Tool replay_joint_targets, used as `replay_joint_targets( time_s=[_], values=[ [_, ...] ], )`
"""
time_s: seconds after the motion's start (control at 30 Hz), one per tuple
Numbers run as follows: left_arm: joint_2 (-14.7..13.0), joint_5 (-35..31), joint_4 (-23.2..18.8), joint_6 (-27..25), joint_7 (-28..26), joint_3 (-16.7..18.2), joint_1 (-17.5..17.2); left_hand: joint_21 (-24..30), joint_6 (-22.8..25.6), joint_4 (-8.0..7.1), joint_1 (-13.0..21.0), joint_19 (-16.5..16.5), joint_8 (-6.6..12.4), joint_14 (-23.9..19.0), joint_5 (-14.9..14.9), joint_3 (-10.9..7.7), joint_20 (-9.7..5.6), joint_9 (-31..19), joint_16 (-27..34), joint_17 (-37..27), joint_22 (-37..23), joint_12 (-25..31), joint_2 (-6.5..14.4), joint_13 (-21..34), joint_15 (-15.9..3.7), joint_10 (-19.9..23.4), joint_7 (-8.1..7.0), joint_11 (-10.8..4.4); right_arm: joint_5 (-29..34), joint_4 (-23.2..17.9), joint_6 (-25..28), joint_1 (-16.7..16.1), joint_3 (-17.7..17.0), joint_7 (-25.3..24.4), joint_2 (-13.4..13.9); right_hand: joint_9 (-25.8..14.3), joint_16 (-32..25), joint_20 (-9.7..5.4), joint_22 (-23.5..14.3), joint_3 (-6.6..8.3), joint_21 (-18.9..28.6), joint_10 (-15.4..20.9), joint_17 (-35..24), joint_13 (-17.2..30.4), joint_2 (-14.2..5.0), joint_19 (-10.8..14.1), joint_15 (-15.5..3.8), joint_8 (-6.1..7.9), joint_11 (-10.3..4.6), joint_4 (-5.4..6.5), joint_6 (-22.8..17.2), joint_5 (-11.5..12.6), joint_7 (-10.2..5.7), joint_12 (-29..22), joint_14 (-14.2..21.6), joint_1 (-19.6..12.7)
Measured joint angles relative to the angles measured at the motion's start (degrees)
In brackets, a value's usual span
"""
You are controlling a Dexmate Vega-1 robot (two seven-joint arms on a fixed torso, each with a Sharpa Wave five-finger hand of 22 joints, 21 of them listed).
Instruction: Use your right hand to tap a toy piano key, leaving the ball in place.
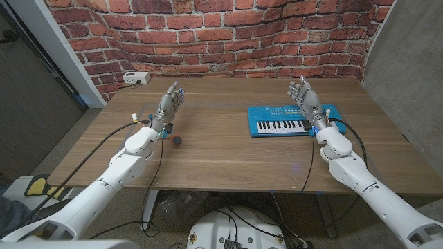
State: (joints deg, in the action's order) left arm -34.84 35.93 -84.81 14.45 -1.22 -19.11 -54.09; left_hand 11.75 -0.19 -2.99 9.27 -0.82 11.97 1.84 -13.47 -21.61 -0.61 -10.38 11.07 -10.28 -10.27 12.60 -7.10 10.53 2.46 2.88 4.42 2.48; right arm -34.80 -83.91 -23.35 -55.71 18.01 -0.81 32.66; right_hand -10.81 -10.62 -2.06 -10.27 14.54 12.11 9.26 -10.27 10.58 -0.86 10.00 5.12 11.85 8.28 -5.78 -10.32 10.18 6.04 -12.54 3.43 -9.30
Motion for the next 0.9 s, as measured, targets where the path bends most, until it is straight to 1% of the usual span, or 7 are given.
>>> replay_joint_targets(
  time_s=[0.03,0.33,0.43,0.5,0.67,0.83,0.9],
  values=[
    [-0.7,-0.1,-1.0,0.1,0.0,0.1,-0.3,0.3,0.0,0.00,0.0,0.0,0.12,0.0,0.0,0.00,0.00,0.0,0.0,0.0,0.0,0.0,0.0,0.0,0.00,0.1,0.00,0.10,0.0,-0.1,0.0,-0.1,0.0,0.0,0.0,0.0,0.0,0.00,0.0,0.00,0.0,0.3,0.0,0.0,0.00,0.0,0.09,0.00,-0.14,0.00,0.0,0.0,0.00,0.0,0.1,0.0],
    [-0.7,-0.8,-1.3,1.7,0.4,0.1,-0.5,0.4,2.1,0.27,0.4,1.1,0.47,-1.6,0.0,0.28,0.08,-0.1,0.0,0.0,0.0,0.4,0.4,0.0,-0.17,1.8,-0.22,-0.34,0.2,-1.0,-1.0,-1.4,-0.5,0.1,0.6,0.0,-0.2,-0.09,0.0,0.00,0.0,1.2,0.0,0.0,0.00,0.5,0.01,0.00,-0.22,0.00,-0.1,0.0,-0.13,-0.4,0.6,0.0],
    [-0.3,-1.1,-1.0,3.4,0.8,0.1,-0.5,0.8,3.1,0.32,0.8,1.6,0.64,-2.5,0.0,0.33,0.21,-0.2,0.4,0.1,0.0,0.4,0.7,0.0,-0.41,2.9,-0.40,-0.23,0.2,-1.5,-1.2,-2.1,-0.8,0.1,0.9,0.0,-0.2,0.01,0.0,0.00,0.0,1.5,0.0,0.0,0.00,0.8,-0.01,0.00,0.07,0.01,-0.2,0.0,-0.22,-0.4,1.2,0.0],
    [-0.3,-1.2,-1.0,4.2,1.0,0.1,-0.5,0.8,3.4,0.32,0.8,1.9,0.77,-3.0,0.0,0.33,-0.02,-0.2,0.4,0.2,0.0,0.4,0.7,0.0,-0.31,3.1,-0.55,-0.43,0.2,-1.7,-1.2,-2.4,-0.9,0.1,1.0,0.0,-0.2,-0.11,0.0,0.00,0.0,1.8,0.0,0.0,0.00,1.0,0.02,0.00,-0.22,0.01,-0.2,0.0,-0.22,-0.4,1.2,0.0],
    [1.1,-1.6,1.2,6.3,1.6,-0.1,-0.1,0.8,3.8,0.32,1.2,1.9,0.77,-3.1,0.0,0.33,-0.11,-0.2,0.4,0.2,0.0,0.4,0.4,0.0,-0.41,3.4,-0.30,-0.13,0.2,-2.9,-1.4,-3.6,-1.5,-0.6,1.7,0.0,-0.2,-0.18,0.0,0.00,0.0,1.8,0.0,0.0,0.00,1.0,0.02,0.00,-0.22,0.01,-0.3,0.0,-0.19,-0.4,1.2,0.0],
    [1.4,-1.6,1.8,7.3,2.0,-0.1,0.0,0.8,4.6,0.56,1.6,2.7,0.98,-3.8,0.0,0.57,0.19,-0.2,0.4,0.2,0.1,0.8,0.8,0.0,-0.30,4.5,-0.31,-0.43,0.7,-4.5,-1.4,-5.0,-2.1,-1.4,2.4,0.0,-0.2,-0.18,0.0,0.00,0.0,2.1,0.0,0.0,0.00,1.1,0.00,0.00,0.08,0.01,-0.7,0.0,-0.38,-0.4,1.2,0.0],
    [1.5,-1.7,2.0,7.6,2.2,-0.1,0.0,0.8,5.1,0.56,2.1,3.0,0.98,-4.2,0.0,0.57,0.30,-0.2,0.4,0.2,0.2,0.8,0.8,0.0,-0.10,4.6,-0.41,-0.31,0.8,-5.2,-1.4,-5.7,-2.4,-1.7,2.8,0.0,-0.2,-0.10,0.0,0.00,0.0,2.4,0.0,0.0,0.00,1.8,0.08,0.00,-0.24,0.01,-0.8,0.0,-0.30,-0.4,1.8,0.0]
  ],
)
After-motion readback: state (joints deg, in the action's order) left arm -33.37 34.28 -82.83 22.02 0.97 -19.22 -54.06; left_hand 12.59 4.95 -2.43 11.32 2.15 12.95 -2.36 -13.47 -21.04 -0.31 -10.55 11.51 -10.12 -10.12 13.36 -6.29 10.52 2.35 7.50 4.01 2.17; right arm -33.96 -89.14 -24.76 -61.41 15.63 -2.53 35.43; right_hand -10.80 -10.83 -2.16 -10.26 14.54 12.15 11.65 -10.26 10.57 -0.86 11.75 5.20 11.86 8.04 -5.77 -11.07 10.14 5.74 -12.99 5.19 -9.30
